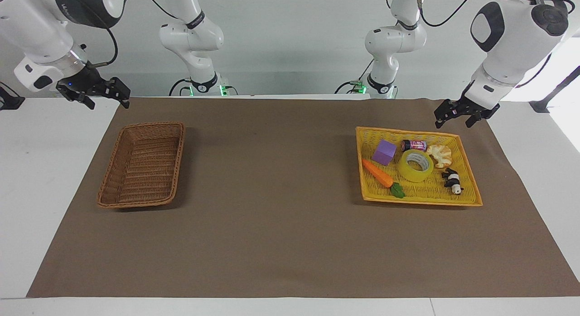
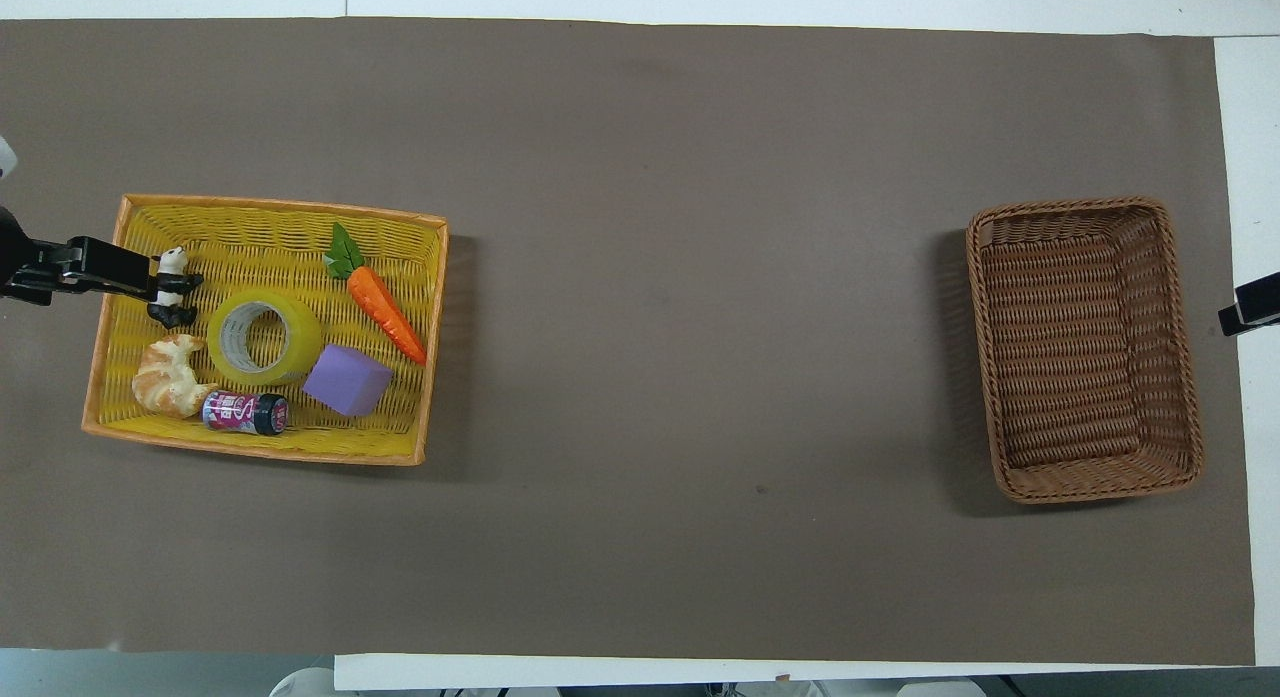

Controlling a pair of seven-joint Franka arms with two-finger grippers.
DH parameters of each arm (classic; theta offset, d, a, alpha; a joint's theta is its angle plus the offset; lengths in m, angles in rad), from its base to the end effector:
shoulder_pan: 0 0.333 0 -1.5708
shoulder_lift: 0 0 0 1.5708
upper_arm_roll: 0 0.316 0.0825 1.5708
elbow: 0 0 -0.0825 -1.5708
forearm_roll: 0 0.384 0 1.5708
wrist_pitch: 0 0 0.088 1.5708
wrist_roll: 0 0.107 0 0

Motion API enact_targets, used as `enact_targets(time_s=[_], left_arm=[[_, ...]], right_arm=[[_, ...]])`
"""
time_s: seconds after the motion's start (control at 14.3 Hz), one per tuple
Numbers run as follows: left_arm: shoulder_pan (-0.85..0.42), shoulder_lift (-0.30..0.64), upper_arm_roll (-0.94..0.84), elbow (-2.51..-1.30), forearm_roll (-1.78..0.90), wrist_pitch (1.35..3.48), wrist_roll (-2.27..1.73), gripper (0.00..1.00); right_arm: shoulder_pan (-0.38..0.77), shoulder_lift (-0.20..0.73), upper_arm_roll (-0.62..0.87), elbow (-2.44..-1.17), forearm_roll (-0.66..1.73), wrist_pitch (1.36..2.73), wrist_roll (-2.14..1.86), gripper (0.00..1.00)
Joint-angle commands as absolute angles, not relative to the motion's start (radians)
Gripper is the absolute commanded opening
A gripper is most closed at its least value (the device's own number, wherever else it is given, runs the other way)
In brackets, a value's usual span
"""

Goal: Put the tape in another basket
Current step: 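Move the left gripper over the yellow tape roll in the yellow basket, then lower the left gripper and grasp the rim of the yellow tape roll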

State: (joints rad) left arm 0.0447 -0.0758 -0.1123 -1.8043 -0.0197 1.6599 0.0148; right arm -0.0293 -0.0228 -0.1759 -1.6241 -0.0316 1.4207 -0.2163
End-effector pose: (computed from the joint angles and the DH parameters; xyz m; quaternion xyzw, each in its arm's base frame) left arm 0.5296 -0.0396 0.5625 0.9986 -0.0396 -0.0347 0.0046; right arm 0.5170 -0.1125 0.6003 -0.9958 -0.0048 0.0912 0.0054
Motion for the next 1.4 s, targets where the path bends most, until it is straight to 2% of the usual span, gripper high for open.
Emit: enact_targets(time_s=[0.0,0.28,0.49,0.7,0.84,1.05,1.33], left_arm=[[0.043,-0.083,-0.109,-1.807,-0.015,1.664,0.021,1.00],[0.052,-0.092,-0.106,-1.841,-0.015,1.687,0.020,1.00],[0.075,-0.133,-0.106,-2.029,-0.015,1.897,0.023,1.00],[0.092,-0.097,-0.104,-2.167,-0.015,2.060,0.028,0.98],[0.123,-0.087,-0.106,-2.226,-0.015,2.152,0.028,0.93],[0.110,-0.080,-0.107,-2.273,-0.015,2.172,0.023,0.87],[0.109,-0.048,-0.107,-2.315,-0.015,2.249,0.028,0.73]], right_arm=[[-0.032,-0.041,-0.170,-1.646,-0.032,1.428,-0.206,1.00],[-0.032,-0.041,-0.172,-1.646,-0.032,1.428,-0.206,1.00],[-0.032,-0.041,-0.172,-1.646,-0.032,1.428,-0.206,1.00],[-0.032,-0.041,-0.172,-1.646,-0.032,1.428,-0.206,1.00],[-0.032,-0.041,-0.172,-1.646,-0.032,1.428,-0.206,1.00],[-0.032,-0.041,-0.172,-1.646,-0.032,1.427,-0.206,1.00],[-0.034,-0.041,-0.172,-1.646,-0.032,1.428,-0.206,1.00]])
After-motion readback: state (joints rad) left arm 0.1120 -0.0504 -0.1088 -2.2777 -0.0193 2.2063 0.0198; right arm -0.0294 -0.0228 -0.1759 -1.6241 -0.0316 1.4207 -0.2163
